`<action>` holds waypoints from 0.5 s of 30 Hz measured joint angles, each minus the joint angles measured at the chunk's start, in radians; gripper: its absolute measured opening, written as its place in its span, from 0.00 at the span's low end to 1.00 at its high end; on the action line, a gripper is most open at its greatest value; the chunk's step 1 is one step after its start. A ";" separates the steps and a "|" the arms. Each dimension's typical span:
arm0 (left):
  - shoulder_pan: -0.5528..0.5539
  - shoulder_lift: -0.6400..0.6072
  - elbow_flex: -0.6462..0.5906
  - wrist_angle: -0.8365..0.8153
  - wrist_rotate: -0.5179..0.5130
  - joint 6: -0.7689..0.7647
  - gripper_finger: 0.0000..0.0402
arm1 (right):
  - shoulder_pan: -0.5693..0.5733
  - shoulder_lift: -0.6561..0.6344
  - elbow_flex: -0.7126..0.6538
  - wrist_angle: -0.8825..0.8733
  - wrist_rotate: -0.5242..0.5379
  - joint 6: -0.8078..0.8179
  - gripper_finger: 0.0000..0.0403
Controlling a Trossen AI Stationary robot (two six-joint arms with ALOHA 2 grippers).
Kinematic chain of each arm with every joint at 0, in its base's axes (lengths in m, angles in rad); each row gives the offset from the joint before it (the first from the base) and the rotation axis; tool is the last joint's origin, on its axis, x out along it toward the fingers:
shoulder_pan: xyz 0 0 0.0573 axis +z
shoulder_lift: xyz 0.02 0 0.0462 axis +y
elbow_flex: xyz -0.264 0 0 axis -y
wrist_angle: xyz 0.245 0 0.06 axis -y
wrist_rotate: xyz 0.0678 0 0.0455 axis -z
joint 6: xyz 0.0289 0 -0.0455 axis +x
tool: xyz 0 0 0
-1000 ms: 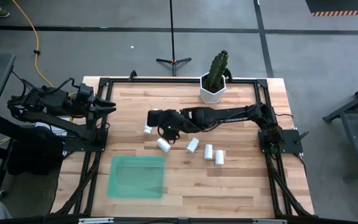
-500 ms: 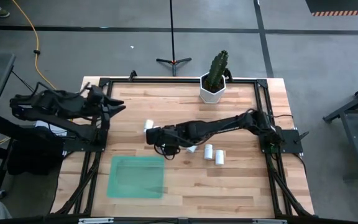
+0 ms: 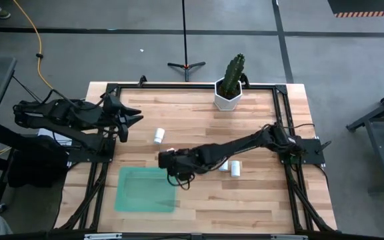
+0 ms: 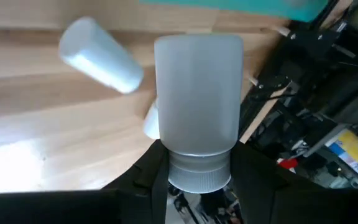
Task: Pick and place pill bottles into a basket
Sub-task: Put the white pill bottle into the green bin
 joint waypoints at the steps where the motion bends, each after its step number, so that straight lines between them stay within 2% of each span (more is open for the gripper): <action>1: 0.000 0.000 0.000 0.011 0.000 0.001 0.37 | 0.009 0.014 0.000 -0.001 0.015 0.000 0.32; 10: 0.000 0.000 0.000 0.047 0.014 0.003 0.37 | 0.067 0.102 -0.001 0.017 0.069 0.046 0.32; 15: 0.000 0.000 0.000 0.047 0.014 0.003 0.37 | 0.087 0.109 -0.001 0.092 0.067 0.046 0.32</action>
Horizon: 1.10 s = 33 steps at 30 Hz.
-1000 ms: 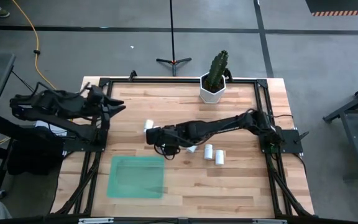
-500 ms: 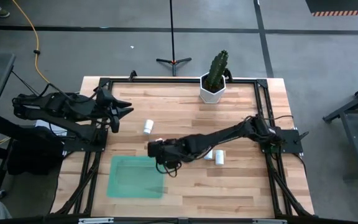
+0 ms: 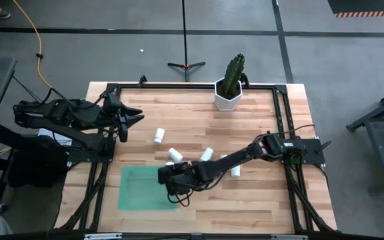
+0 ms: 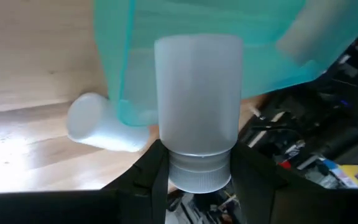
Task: Pick and place pill bottles into a basket
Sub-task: Put the white pill bottle into the green bin
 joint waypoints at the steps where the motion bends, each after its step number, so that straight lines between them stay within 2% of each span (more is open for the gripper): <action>1: 0.000 0.000 0.000 0.000 0.000 0.000 0.37 | 0.002 0.000 0.000 0.021 -0.008 0.002 0.32; 12: 0.000 0.000 0.000 0.000 -0.008 0.015 0.37 | 0.017 0.000 0.001 0.060 -0.064 0.072 0.33; 17: 0.000 0.000 0.000 0.000 -0.009 0.026 0.37 | 0.017 0.000 0.001 0.062 -0.104 0.124 0.40; 21: 0.000 0.000 0.000 0.000 -0.008 0.026 0.37 | 0.017 0.000 0.001 0.063 -0.114 0.166 0.41; 28: 0.000 0.000 0.000 -0.001 -0.004 0.026 0.37 | 0.017 0.000 0.001 0.063 -0.115 0.285 0.39; 33: 0.000 0.000 0.000 -0.001 -0.003 0.026 0.37 | 0.017 0.000 0.001 0.076 -0.107 0.394 0.44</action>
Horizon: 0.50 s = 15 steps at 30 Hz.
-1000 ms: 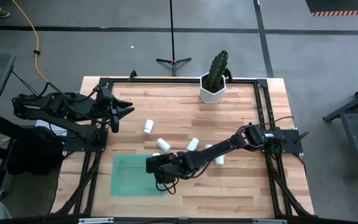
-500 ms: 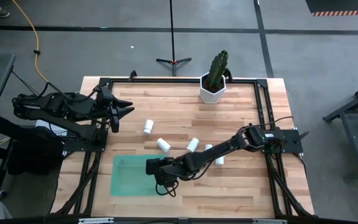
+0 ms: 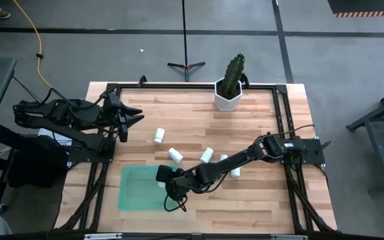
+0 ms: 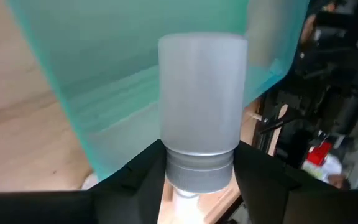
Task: Pick and place pill bottles into a basket
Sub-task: Put the white pill bottle into the green bin
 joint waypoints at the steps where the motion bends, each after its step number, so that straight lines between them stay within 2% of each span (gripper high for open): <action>1: 0.000 0.000 0.000 0.000 0.001 0.000 0.37 | 0.000 0.000 0.000 0.011 0.001 0.025 0.45; 9: 0.000 0.000 0.000 0.000 0.002 0.000 0.37 | 0.000 0.000 0.000 0.029 0.035 0.127 0.56; 12: 0.000 0.000 0.000 0.000 0.002 0.000 0.37 | 0.001 0.000 0.000 0.033 0.110 0.136 0.59; 15: 0.000 0.000 0.000 0.000 0.002 -0.001 0.37 | 0.001 0.000 0.000 0.071 0.236 0.181 0.60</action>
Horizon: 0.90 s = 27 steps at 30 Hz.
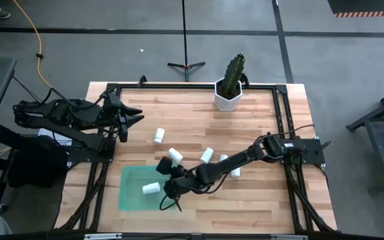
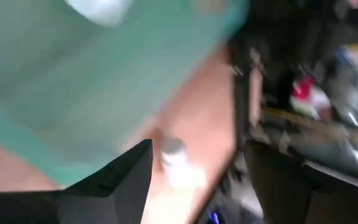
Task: Pick and place pill bottles into a basket
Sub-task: Put the white pill bottle into the green bin
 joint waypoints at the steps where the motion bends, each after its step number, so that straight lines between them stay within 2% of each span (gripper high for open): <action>1: 0.000 0.000 0.000 0.000 0.000 0.000 0.37 | 0.000 0.000 0.000 0.013 0.042 0.003 0.60; 4: 0.000 0.000 0.000 0.000 0.000 0.000 0.37 | -0.008 0.000 0.000 0.038 0.129 0.038 0.59; 6: 0.000 0.000 0.000 0.000 0.000 0.000 0.37 | -0.019 0.000 0.002 0.044 0.183 0.122 0.58; 9: 0.000 0.000 0.000 0.000 0.000 0.000 0.37 | -0.037 0.000 0.049 -0.031 0.223 0.325 0.57; 13: 0.000 0.000 0.000 0.000 0.000 0.000 0.37 | -0.073 0.000 0.170 -0.167 0.173 0.683 0.55; 16: 0.000 0.000 0.000 0.000 0.000 0.000 0.37 | -0.111 -0.001 0.275 -0.275 0.027 0.938 0.54; 18: 0.000 0.000 0.000 0.000 0.000 -0.001 0.37 | -0.140 -0.001 0.339 -0.354 -0.121 1.090 0.53; 22: 0.000 0.000 0.000 -0.001 0.014 -0.006 0.37 | -0.196 -0.030 0.308 -0.377 -0.468 1.352 0.51; 25: 0.000 0.000 0.000 -0.004 0.030 -0.006 0.37 | -0.225 -0.032 0.295 -0.408 -0.766 1.480 0.50; 27: -0.001 0.000 0.000 -0.006 0.032 -0.005 0.37 | -0.235 -0.025 0.284 -0.410 -0.864 1.486 0.50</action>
